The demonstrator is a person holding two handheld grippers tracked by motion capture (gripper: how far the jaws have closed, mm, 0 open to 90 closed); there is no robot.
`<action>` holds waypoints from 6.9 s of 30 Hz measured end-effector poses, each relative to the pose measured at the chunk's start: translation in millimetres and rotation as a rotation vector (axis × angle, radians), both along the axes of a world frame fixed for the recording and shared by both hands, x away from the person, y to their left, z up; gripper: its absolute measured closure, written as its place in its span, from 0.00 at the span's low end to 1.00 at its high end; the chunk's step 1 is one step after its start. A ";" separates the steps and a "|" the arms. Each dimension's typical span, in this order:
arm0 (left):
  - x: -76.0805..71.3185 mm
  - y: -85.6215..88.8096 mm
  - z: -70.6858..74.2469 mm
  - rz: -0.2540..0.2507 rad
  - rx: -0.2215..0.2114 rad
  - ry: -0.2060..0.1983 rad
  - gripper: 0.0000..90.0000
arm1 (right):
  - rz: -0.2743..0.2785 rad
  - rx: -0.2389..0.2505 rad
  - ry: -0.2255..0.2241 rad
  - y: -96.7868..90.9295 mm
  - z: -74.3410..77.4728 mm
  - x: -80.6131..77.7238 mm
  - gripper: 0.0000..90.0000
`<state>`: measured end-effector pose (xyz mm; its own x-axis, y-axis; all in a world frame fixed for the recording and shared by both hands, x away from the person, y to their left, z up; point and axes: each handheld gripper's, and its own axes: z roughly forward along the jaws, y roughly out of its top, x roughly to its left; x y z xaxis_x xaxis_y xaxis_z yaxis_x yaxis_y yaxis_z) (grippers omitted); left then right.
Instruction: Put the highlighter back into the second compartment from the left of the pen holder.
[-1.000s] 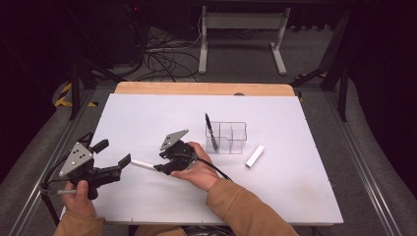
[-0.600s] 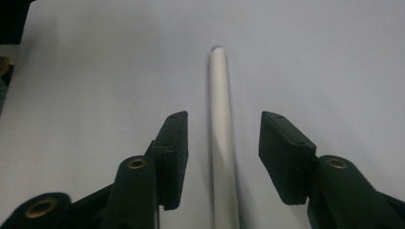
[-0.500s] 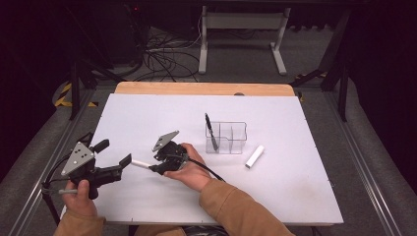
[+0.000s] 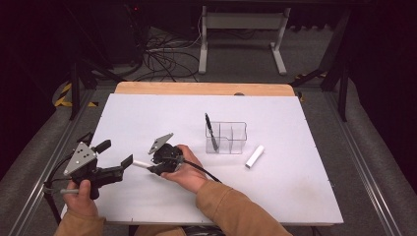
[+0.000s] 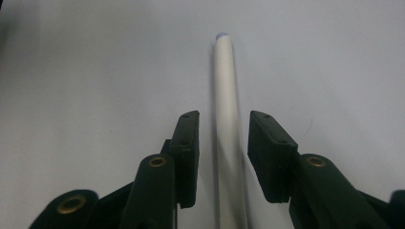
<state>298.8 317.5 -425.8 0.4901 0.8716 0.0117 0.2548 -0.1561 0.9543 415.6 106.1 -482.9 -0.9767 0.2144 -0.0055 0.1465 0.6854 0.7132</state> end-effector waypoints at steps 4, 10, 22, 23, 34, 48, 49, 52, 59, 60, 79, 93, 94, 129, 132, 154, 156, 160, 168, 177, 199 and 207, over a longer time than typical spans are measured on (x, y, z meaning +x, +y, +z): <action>0.0 0.5 -0.2 0.003 -0.001 -0.001 0.11 | 0.005 -0.012 -0.011 2.6 -1.7 -0.2 0.76; 0.0 0.1 -0.5 -0.004 -0.001 0.001 0.11 | 0.007 -0.029 -0.024 5.9 -3.4 -1.6 0.79; 0.2 -0.3 -1.1 -0.006 0.003 0.003 0.11 | 0.003 -0.059 -0.036 8.7 -4.9 -1.1 0.86; 0.2 -0.3 -1.1 -0.006 0.002 0.003 0.11 | -0.001 -0.058 -0.034 9.0 -4.9 -1.2 0.87; 0.9 -1.1 -1.6 -0.009 0.005 0.004 0.11 | -0.005 -0.056 -0.033 13.0 -5.2 -0.5 0.87; 0.8 -0.4 -1.2 -0.012 0.005 0.003 0.11 | -0.010 -0.059 -0.020 16.4 -4.7 0.5 0.87; 0.8 -0.3 -1.1 -0.012 0.006 0.002 0.11 | -0.009 -0.060 -0.020 16.6 -4.6 0.5 0.87; 0.7 -0.3 -1.1 -0.010 0.006 0.001 0.11 | -0.007 -0.071 -0.033 17.4 -4.0 0.1 0.88; -0.1 1.2 -0.2 -0.002 0.002 -0.004 0.11 | 0.011 -0.088 -0.074 16.4 -0.9 -4.2 0.88; -0.2 1.6 0.0 -0.001 -0.001 -0.006 0.11 | 0.009 -0.088 -0.077 15.2 0.9 -5.0 0.88; -1.7 0.9 2.3 0.003 0.006 -0.017 0.11 | -0.050 0.018 -0.075 -24.5 36.9 -8.1 0.88; -0.9 -2.9 2.1 -0.007 0.008 -0.014 0.11 | -0.109 0.116 -0.119 -59.8 63.1 -10.5 0.88; -0.7 -3.1 2.0 -0.006 0.008 -0.016 0.11 | -0.113 0.125 -0.122 -62.9 64.8 -10.8 0.88; 0.7 -11.4 -0.1 -0.033 0.019 -0.005 0.11 | -0.206 0.329 -0.225 -149.5 97.6 -24.9 0.88; 1.0 -11.4 -0.4 -0.034 0.016 -0.005 0.11 | -0.212 0.336 -0.224 -153.7 98.1 -23.1 0.88; 1.8 -13.0 -1.7 -0.037 0.019 0.001 0.11 | -0.329 0.441 -0.234 -182.9 91.4 3.9 0.88; 1.8 -12.9 -1.7 -0.037 0.019 0.001 0.11 | -0.347 0.449 -0.242 -185.7 90.8 7.2 0.88; 1.6 -12.8 -1.5 -0.036 0.015 0.002 0.11 | -0.376 0.469 -0.245 -190.9 88.8 13.4 0.88; 1.4 -12.9 -1.4 -0.038 0.016 0.002 0.11 | -0.433 0.498 -0.263 -200.8 81.3 23.6 0.88; 1.9 -13.7 -2.0 -0.038 0.021 0.003 0.11 | -0.511 0.509 -0.284 -210.2 73.1 30.1 0.88; 2.3 -13.1 -2.0 -0.038 0.021 0.000 0.11 | -0.539 0.504 -0.284 -201.4 54.5 34.9 0.88; 2.7 -13.5 -2.4 -0.040 0.023 0.003 0.11 | -0.552 0.510 -0.265 -204.0 46.7 34.3 0.88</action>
